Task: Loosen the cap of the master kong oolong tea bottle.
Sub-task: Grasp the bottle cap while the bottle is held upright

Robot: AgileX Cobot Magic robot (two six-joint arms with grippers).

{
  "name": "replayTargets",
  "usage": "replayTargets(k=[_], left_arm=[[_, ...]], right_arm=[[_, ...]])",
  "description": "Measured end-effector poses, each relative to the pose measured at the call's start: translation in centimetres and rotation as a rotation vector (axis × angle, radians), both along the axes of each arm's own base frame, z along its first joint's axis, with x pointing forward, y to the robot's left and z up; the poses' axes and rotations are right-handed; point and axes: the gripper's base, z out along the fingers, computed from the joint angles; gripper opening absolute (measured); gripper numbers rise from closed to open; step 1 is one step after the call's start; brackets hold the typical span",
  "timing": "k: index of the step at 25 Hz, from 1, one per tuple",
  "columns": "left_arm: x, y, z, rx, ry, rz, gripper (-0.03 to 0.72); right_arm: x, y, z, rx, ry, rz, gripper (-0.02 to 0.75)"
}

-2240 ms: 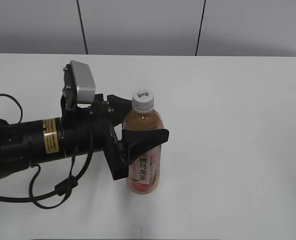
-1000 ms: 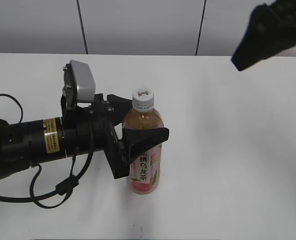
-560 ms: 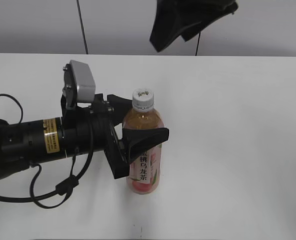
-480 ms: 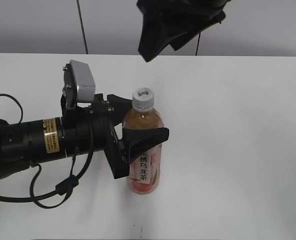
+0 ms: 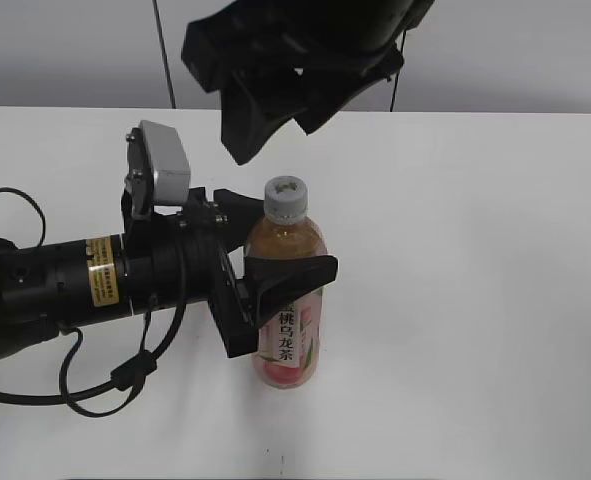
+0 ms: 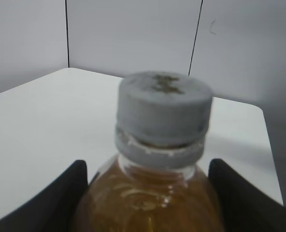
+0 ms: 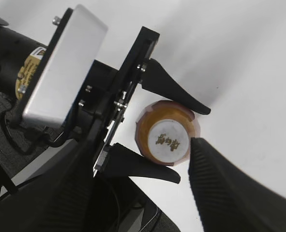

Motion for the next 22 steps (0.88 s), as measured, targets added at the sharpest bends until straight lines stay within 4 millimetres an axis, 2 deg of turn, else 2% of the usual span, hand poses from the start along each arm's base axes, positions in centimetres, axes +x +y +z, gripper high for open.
replayTargets(k=[9,22], left_arm=[[0.0,0.0,0.0,0.0,0.0,0.0,0.459],[0.0,0.0,0.0,0.0,0.0,0.0,0.459]], right_arm=[[1.4,1.3,-3.3,-0.061,0.075,-0.057,0.469],[1.8,1.0,-3.6,-0.081,0.07,-0.112,0.469]])
